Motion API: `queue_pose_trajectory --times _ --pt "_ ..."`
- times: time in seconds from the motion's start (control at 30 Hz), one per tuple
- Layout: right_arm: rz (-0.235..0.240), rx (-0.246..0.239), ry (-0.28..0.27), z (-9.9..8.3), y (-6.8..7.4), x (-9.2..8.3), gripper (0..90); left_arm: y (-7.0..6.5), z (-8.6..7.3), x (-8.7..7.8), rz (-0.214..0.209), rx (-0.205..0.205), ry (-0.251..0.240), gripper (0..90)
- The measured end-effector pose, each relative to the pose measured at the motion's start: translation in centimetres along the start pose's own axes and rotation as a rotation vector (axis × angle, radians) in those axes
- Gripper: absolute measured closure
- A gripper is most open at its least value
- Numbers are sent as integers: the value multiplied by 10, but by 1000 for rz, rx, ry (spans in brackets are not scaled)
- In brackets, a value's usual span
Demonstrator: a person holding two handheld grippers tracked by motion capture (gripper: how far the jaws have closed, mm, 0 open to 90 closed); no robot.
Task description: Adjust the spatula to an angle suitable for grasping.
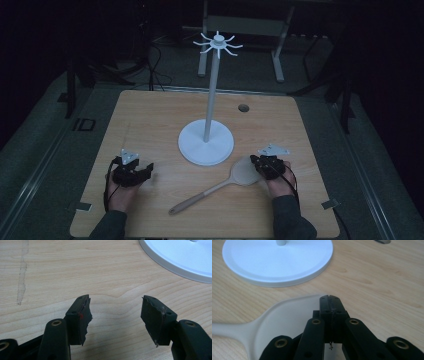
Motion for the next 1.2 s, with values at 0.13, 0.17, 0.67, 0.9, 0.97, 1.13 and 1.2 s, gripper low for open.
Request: queue_pose_trajectory --times 0.13,0.17,0.67,0.9,0.97,1.13,1.2 --pt "7 2 14 -5 1 5 898 0 0 0 0 -2 0 409" --pt "7 2 14 -5 1 5 898 0 0 0 0 -2 0 409" --pt "-4 8 34 -18 1 -2 897 0 0 0 0 -2 0 409" --pt "-13 -4 62 -31 5 -11 897 0 0 0 1 -1 1 409" --pt "-17 -3 71 -36 6 -12 897 0 0 0 1 -2 0 409" --pt "-14 -8 96 -49 11 -15 897 0 0 0 1 -3 0 409" --pt "-9 -9 103 -54 14 -18 897 0 0 0 2 -2 1 409"
Point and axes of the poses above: each handheld gripper's, and its own axes: x roughly forward along the jaws, z roughly out of its top, y roughly to its left, the point moved 7 cm from there along x, roughly forward along the jaws, and after that the axes turned 6 degrees about y, right-handed, at the moved point
